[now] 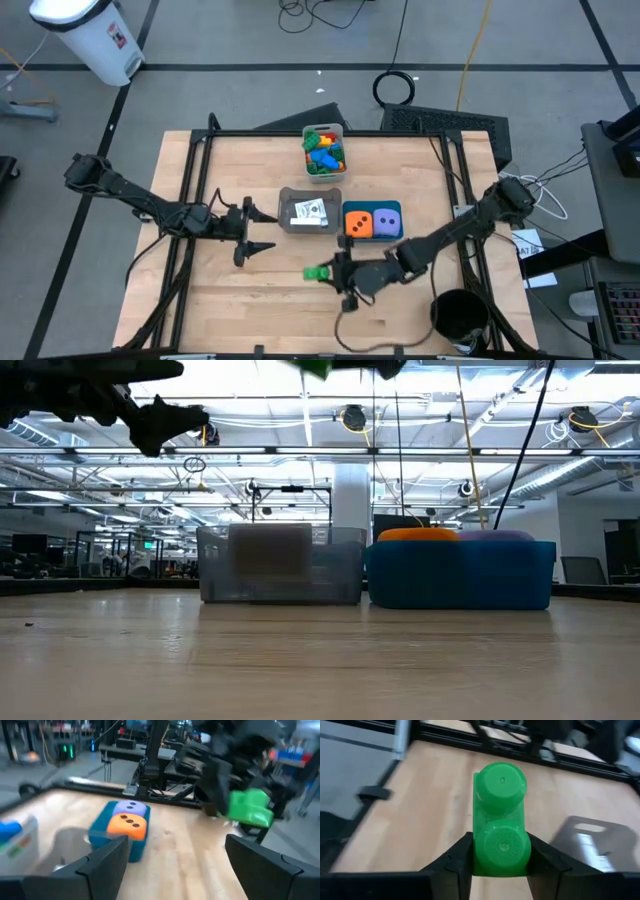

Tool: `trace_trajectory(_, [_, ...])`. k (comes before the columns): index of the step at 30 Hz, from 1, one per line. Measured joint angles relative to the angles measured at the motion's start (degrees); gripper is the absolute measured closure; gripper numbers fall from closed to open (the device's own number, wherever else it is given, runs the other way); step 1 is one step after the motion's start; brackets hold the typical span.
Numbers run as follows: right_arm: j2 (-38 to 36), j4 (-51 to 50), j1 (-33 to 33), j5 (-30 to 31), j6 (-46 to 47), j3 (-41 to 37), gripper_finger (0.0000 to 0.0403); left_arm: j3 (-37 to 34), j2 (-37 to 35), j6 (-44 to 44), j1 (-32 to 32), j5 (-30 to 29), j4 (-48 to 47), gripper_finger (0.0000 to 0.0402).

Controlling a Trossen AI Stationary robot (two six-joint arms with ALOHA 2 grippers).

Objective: Pick & Place Toys
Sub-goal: Put the green game piece into the gray bin

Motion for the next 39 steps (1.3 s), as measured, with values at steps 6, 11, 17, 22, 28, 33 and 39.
trace_trajectory(6, [-0.22,0.61,-6.48,-0.14,-2.61,-1.35,0.0274,0.00,0.00,11.84,0.00,0.02,-0.10,0.0064])
trace_trajectory(11, [-2.45,3.42,-13.35,-0.14,-2.68,-4.26,0.0274,0.00,0.00,14.13,0.00,0.02,0.03,0.0064])
trace_trajectory(17, [-4.74,8.83,-24.77,-0.26,-3.75,-8.67,0.0274,0.00,0.00,13.32,0.00,0.06,0.22,0.0064])
trace_trajectory(22, [-3.26,16.65,-37.99,-6.63,-3.73,-11.45,0.0274,0.00,0.00,15.25,0.04,0.07,0.19,0.0064])
trace_trajectory(28, [3.63,21.45,-53.34,-18.55,3.89,-11.72,0.0274,0.00,0.00,18.01,0.94,0.18,0.16,0.0064])
trace_trajectory(33, [7.05,21.94,-58.92,-24.28,7.99,-11.72,0.0258,0.00,0.00,18.08,3.50,0.41,0.11,0.0064])
trace_trajectory(39, [6.72,22.06,-58.13,-24.62,8.75,-11.65,0.0177,0.00,-0.02,16.22,6.95,0.67,-0.15,0.0064])
